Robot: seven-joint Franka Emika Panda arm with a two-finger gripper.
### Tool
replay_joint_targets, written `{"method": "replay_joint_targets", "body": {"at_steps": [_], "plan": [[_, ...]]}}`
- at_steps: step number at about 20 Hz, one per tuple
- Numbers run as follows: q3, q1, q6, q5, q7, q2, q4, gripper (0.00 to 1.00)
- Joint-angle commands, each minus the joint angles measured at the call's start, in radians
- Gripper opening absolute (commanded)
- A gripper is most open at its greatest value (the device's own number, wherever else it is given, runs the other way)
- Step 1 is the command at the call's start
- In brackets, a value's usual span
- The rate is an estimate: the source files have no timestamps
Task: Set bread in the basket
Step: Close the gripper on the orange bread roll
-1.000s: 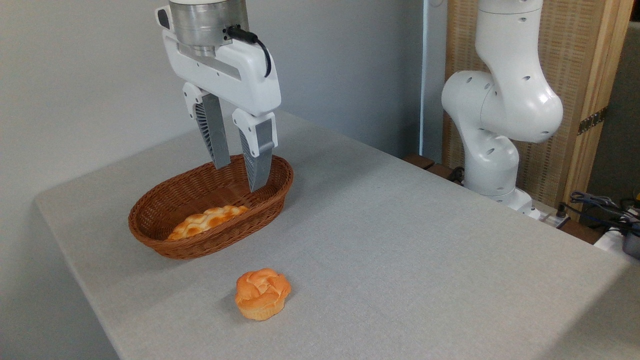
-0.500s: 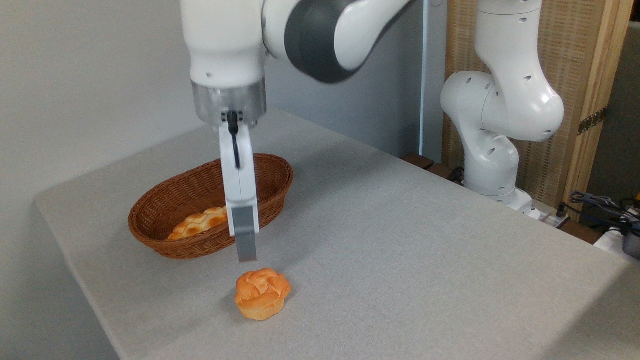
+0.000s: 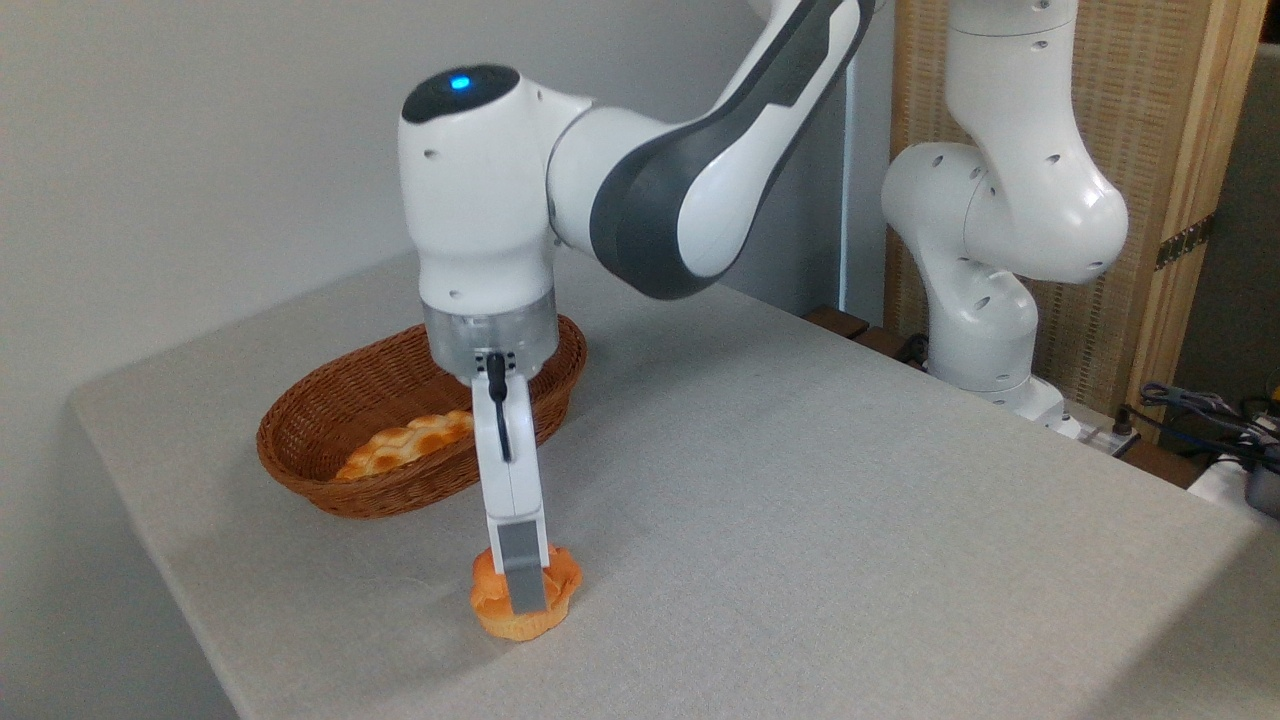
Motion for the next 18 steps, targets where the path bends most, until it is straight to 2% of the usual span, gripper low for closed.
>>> {"method": "replay_joint_targets", "body": {"at_steps": [1,4,10,11,15,17,18], "plan": [[0.003,-0.003,0.080,0.054,0.014,0.012,-0.042,1.00],[0.001,-0.003,0.082,0.052,0.014,0.015,-0.051,0.67],[-0.002,-0.003,0.079,0.047,0.011,0.015,-0.051,0.54],[-0.002,-0.005,0.079,0.046,0.011,0.015,-0.051,0.49],[-0.005,-0.005,0.071,0.041,0.009,0.012,-0.050,0.44],[-0.006,-0.005,0.065,0.028,0.008,0.009,-0.042,0.41],[-0.008,-0.005,0.065,-0.003,0.008,0.008,-0.041,0.42]]}}
